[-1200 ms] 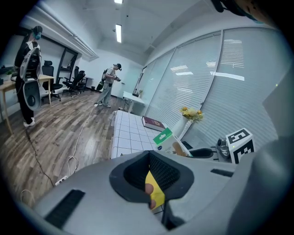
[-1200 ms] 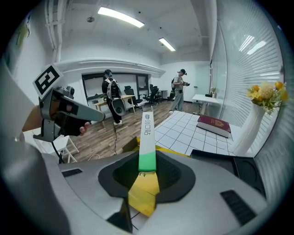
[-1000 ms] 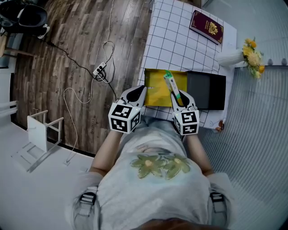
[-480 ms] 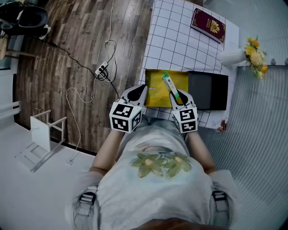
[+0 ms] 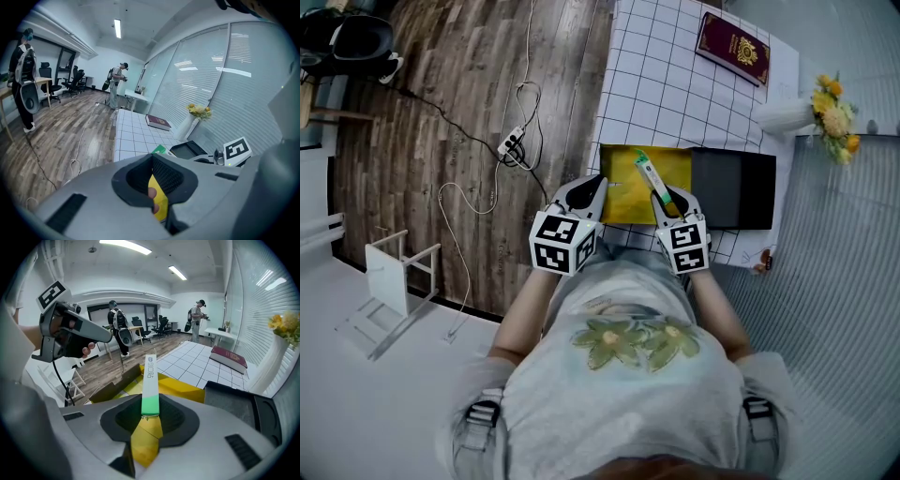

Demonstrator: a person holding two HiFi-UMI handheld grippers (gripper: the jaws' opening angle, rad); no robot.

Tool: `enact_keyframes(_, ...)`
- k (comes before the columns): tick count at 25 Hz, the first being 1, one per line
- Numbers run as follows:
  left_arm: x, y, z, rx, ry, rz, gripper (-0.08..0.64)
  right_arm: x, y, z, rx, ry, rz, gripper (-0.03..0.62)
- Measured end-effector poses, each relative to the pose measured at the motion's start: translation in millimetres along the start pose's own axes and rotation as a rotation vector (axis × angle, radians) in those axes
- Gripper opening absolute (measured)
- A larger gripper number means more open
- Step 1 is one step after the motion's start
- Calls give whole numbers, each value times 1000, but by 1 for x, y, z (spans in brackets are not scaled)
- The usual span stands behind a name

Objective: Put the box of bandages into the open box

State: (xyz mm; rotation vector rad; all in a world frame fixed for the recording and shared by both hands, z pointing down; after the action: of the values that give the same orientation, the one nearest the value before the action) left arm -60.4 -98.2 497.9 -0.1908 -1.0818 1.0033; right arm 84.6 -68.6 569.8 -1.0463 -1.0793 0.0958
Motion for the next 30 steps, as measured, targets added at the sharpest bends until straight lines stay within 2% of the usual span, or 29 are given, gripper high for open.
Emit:
enact_keyframes(11, 3, -6, 3, -12, 3, 12, 8, 4, -17, 6, -41, 28, 29, 87)
enact_keyframes(30, 5, -14, -5, -4, 7, 16, 8, 7, -31, 8, -55, 55, 69, 87)
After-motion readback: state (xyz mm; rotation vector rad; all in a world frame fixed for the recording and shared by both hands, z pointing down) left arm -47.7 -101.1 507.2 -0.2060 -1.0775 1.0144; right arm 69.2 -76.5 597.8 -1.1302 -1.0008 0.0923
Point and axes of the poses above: the fingertips, and each gripper's own axes: y backward along the fingers, z to its left, x out of its underside, the point moved 3 cm from there along y, backward along the fingers, and after that the axes turned 10 degrees about y, right-handed, at the moved point
